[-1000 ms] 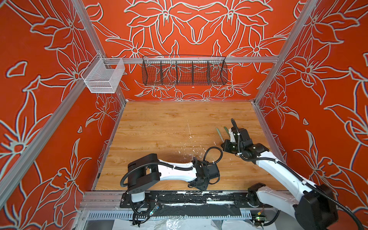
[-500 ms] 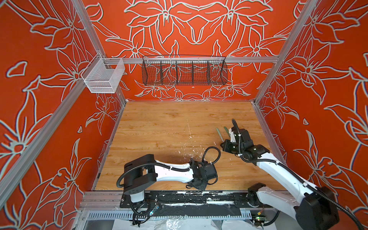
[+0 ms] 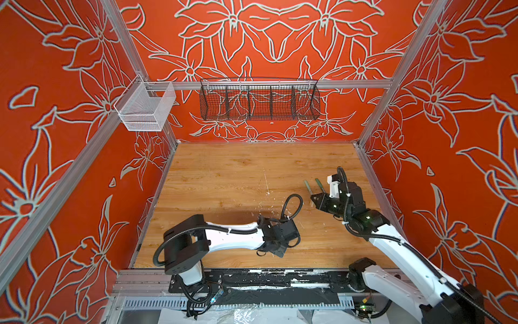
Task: Insert the pens into the pen caps
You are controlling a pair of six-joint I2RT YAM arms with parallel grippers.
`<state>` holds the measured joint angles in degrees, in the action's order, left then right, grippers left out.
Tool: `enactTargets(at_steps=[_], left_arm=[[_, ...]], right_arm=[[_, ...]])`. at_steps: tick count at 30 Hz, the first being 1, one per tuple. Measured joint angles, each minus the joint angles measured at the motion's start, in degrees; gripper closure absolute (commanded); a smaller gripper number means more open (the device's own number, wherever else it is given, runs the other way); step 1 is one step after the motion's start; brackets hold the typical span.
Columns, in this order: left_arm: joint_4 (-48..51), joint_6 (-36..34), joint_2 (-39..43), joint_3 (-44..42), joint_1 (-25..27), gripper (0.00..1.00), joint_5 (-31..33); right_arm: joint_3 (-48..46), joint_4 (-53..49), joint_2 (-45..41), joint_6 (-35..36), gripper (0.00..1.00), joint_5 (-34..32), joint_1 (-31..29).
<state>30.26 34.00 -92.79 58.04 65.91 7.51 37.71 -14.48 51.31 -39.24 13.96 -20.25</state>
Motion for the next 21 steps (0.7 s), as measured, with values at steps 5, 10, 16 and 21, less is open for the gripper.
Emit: enactTargets(at_steps=[5, 10, 16, 21], left_arm=[[-3.87, -8.46, 6.62, 0.7, -2.75, 1.0, 0.63], [-8.7, -15.23, 9.81, 2.56, -4.98, 1.0, -1.16], [-16.85, -20.68, 14.4, 2.56, -8.17, 1.0, -6.27], [-21.33, -22.99, 17.09, 2.54, -8.81, 1.0, -9.79]], right_arm=[[0.0, 6.45, -2.27, -2.49, 1.0, 3.15, 1.11], [1.2, 11.04, -3.54, -3.91, 1.0, 6.29, 1.66], [3.91, 16.83, -6.86, -4.74, 1.0, 8.61, 1.84], [3.91, 21.27, -9.46, -6.19, 1.0, 8.66, 1.88]])
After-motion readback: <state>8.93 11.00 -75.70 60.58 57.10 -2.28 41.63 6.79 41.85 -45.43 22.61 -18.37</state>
